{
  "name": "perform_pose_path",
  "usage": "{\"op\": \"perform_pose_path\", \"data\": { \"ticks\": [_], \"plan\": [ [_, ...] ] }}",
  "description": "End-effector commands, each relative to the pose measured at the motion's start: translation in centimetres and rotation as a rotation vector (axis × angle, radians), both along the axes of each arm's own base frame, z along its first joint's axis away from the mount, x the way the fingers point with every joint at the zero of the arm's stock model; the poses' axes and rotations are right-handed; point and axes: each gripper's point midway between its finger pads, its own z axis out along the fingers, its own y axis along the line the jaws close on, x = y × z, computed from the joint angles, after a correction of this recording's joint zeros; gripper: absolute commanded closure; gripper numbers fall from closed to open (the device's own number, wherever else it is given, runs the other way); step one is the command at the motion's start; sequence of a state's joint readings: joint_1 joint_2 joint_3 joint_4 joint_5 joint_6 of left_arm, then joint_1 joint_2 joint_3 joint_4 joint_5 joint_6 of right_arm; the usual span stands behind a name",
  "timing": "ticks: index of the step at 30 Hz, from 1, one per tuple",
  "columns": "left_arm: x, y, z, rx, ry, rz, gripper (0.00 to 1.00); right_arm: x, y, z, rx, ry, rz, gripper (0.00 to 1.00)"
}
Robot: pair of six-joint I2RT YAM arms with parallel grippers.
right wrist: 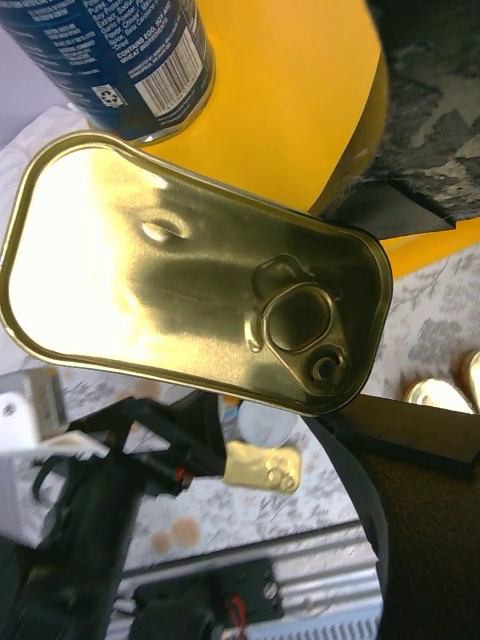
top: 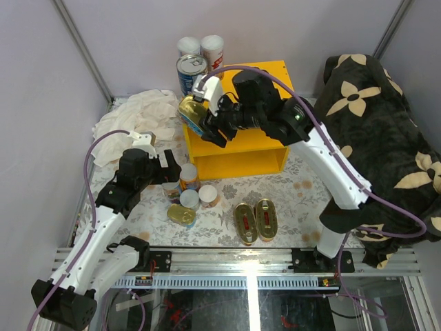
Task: Place and organize the canned foods onto the counter
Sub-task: Place the canned food on the counter.
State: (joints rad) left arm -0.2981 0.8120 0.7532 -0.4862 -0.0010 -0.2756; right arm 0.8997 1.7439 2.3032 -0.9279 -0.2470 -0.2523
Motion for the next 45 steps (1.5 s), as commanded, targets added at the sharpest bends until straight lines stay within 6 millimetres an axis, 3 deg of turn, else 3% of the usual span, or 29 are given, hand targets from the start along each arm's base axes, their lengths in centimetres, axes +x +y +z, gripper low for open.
{"op": "perform_pose_path", "data": {
  "ticks": [1, 5, 13, 18, 24, 30, 37, 42, 45],
  "plan": [
    [0.6, 0.2, 0.6, -0.002, -0.037, 0.016, 0.00, 1.7, -1.9, -0.4, -0.128, -0.107, 0.035, 1.00],
    [0.8, 0.3, 0.4, 0.004, -0.029, 0.016, 0.00, 3.1, -2.9, -1.0, -0.169, -0.146, 0.071, 1.00],
    [0.9, 0.5, 0.0, 0.015, -0.018, 0.029, 0.00, 5.3, -3.9, -0.3, -0.143, -0.181, 0.091, 1.00],
    [0.7, -0.2, 0.8, -0.004, -0.035, -0.014, 0.00, 6.5, -4.7, -0.2, -0.144, -0.199, 0.086, 1.00],
    [-0.1, -2.3, 6.0, -0.087, -0.202, -0.146, 0.00, 8.2, -5.7, -0.6, -0.135, -0.187, 0.064, 1.00],
    [0.1, -4.1, 16.5, -0.210, -0.446, -0.221, 0.00, 9.0, -5.7, -1.6, -0.137, -0.161, 0.064, 1.00],
    [1.9, -6.5, 26.0, -0.392, -0.640, -0.259, 0.05, 9.1, -5.2, -2.2, -0.125, -0.142, 0.087, 1.00],
    [2.8, -9.9, 29.2, -0.413, -0.705, -0.291, 0.16, 9.0, -4.7, -2.5, -0.110, -0.122, 0.105, 1.00],
    [3.8, -10.7, 29.5, -0.420, -0.691, -0.270, 0.20, 9.0, -4.4, -2.8, -0.103, -0.105, 0.115, 1.00]
  ]
}}
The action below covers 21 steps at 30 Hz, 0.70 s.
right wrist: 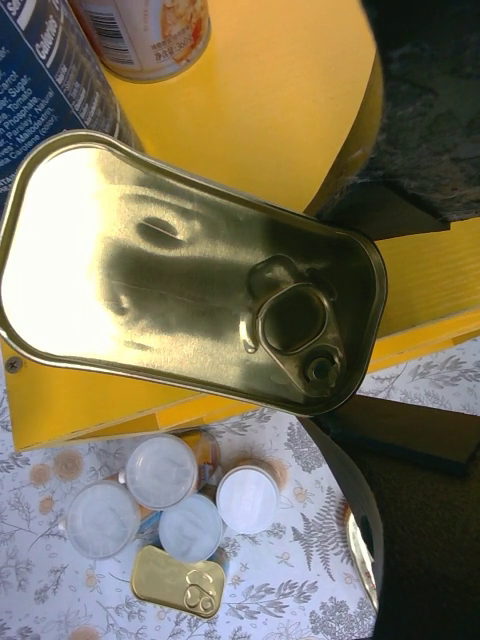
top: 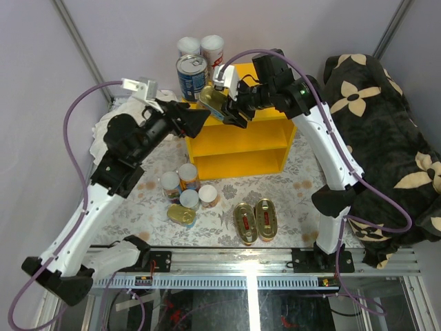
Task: Place and organize the canned foods onto the counter
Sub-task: Place the canned food on the counter.
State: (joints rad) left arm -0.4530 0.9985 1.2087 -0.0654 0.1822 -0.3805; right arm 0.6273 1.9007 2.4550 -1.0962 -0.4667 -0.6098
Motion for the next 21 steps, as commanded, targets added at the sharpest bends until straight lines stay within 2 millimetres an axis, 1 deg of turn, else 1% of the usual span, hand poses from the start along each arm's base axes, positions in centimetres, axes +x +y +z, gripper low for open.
{"op": "perform_pose_path", "data": {
  "ticks": [1, 4, 7, 11, 13, 17, 21],
  "plan": [
    [0.9, -0.5, 4.1, -0.074, -0.099, 0.049, 0.21, 0.4, 1.0, 0.7, 0.052, -0.012, 0.033, 1.00],
    [1.4, -0.5, 4.4, -0.083, -0.107, 0.072, 0.22, 0.4, 1.3, 0.4, 0.057, 0.006, 0.039, 1.00],
    [2.4, -0.4, 3.6, -0.068, -0.068, 0.114, 0.23, 0.4, 1.4, 0.1, 0.056, 0.015, 0.042, 1.00],
    [3.3, 0.6, 2.8, -0.067, -0.041, 0.196, 0.25, 0.2, 1.6, -0.1, 0.056, 0.029, 0.054, 1.00],
    [3.7, 0.9, 2.4, -0.059, -0.027, 0.220, 0.29, 0.0, 1.7, 0.0, 0.062, 0.032, 0.061, 0.99],
    [4.5, 1.3, 1.0, -0.036, 0.018, 0.267, 0.38, -0.3, 1.9, -0.1, 0.067, 0.043, 0.074, 0.96],
    [5.2, 1.7, 0.1, -0.020, 0.043, 0.304, 0.38, -0.2, 2.0, -0.4, 0.063, 0.060, 0.074, 0.95]
  ]
}}
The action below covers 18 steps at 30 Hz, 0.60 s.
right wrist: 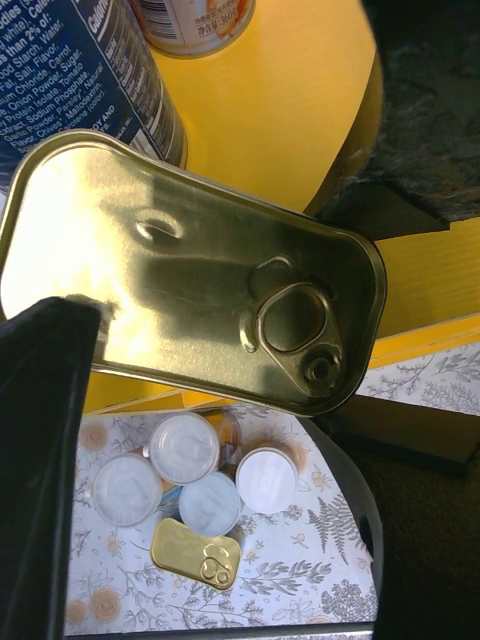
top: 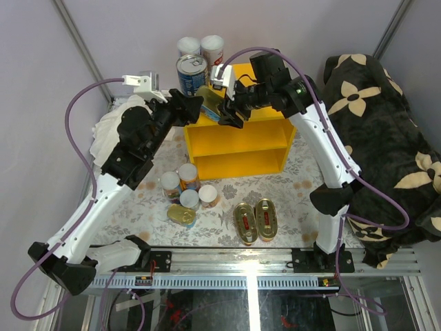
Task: Place and organize the canned foods onto the counter
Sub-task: Place the canned food on the counter.
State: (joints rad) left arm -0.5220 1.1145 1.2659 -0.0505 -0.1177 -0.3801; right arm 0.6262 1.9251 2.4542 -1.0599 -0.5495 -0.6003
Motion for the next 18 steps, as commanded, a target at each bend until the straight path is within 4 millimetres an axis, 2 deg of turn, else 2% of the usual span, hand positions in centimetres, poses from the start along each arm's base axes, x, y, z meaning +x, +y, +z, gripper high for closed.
{"op": "perform_pose_path", "data": {
  "ticks": [1, 3, 8, 13, 16, 18],
  "plan": [
    [0.7, 1.2, 0.8, -0.002, -0.010, 0.079, 0.38, 0.0, 0.5, -0.4, 0.011, 0.037, 0.013, 0.95],
    [0.9, 1.3, 0.5, 0.003, 0.002, 0.092, 0.39, 0.1, 0.7, -0.6, 0.012, 0.045, 0.011, 0.92],
    [1.3, 2.2, -0.6, 0.000, 0.034, 0.150, 0.41, 0.5, 1.0, -0.5, 0.028, 0.050, -0.003, 0.68],
    [1.4, 2.9, -2.1, 0.002, 0.076, 0.190, 0.41, 0.8, 1.2, -0.8, 0.030, 0.061, -0.010, 0.61],
    [1.5, 3.2, -2.8, 0.004, 0.094, 0.211, 0.41, 0.7, 1.2, -1.0, 0.026, 0.067, -0.009, 0.52],
    [1.5, 3.4, -3.2, 0.006, 0.104, 0.223, 0.41, 0.7, 1.3, -1.1, 0.028, 0.072, -0.010, 0.42]
  ]
}}
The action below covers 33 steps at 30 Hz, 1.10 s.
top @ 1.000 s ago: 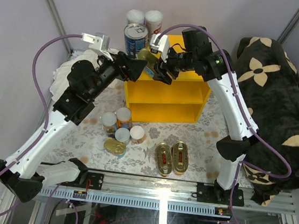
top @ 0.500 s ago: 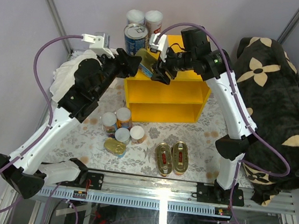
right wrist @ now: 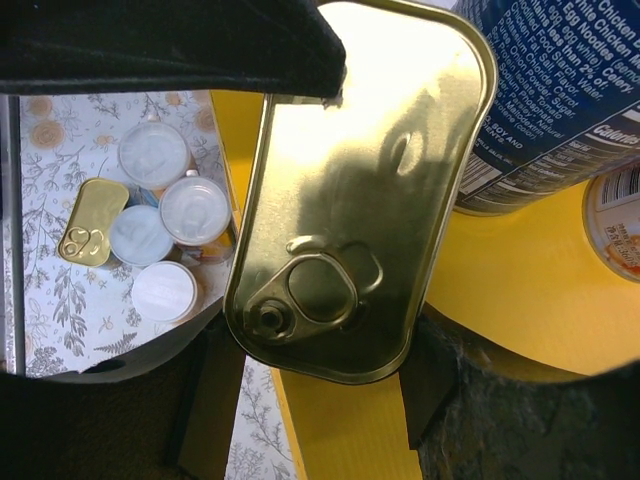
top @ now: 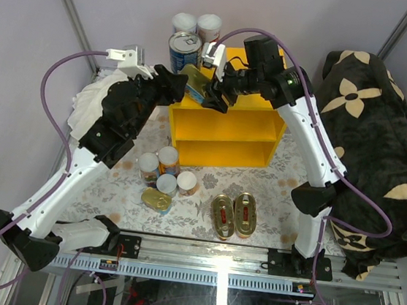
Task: Place and organize the canned foods onto the counter
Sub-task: Place the canned food on the counter.
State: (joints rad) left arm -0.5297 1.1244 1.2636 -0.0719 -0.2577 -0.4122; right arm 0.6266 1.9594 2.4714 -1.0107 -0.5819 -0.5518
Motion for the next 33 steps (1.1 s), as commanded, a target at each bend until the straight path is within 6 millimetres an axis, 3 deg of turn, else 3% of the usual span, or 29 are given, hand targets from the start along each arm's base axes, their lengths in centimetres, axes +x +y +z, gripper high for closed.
{"op": "perform_pose_path", "data": {
  "ticks": [1, 3, 9, 16, 20, 27, 33],
  "plan": [
    [0.4, 1.8, -2.4, 0.027, 0.064, 0.099, 0.41, 0.1, 0.0, -1.1, -0.017, 0.047, -0.013, 0.36],
    [0.5, 2.0, -2.9, 0.024, 0.073, 0.113, 0.41, 0.1, 0.1, -0.9, -0.007, 0.046, -0.018, 0.21],
    [0.9, 2.2, -3.7, 0.023, 0.089, 0.139, 0.41, 0.5, 0.4, -0.7, 0.023, 0.056, -0.043, 0.04],
    [0.9, 2.8, -3.8, 0.029, 0.088, 0.166, 0.42, 1.6, 0.5, -0.2, 0.085, 0.048, -0.130, 0.03],
    [0.7, 3.3, -3.4, 0.031, 0.080, 0.183, 0.42, 1.3, 0.2, 0.6, 0.123, 0.051, -0.157, 0.03],
    [0.6, 3.4, -3.5, 0.032, 0.083, 0.187, 0.42, 2.7, -0.7, 1.6, 0.195, 0.051, -0.306, 0.00],
    [0.4, 3.6, -3.3, 0.030, 0.079, 0.193, 0.43, 2.5, -1.0, 2.0, 0.282, 0.087, -0.377, 0.00]
  ]
}}
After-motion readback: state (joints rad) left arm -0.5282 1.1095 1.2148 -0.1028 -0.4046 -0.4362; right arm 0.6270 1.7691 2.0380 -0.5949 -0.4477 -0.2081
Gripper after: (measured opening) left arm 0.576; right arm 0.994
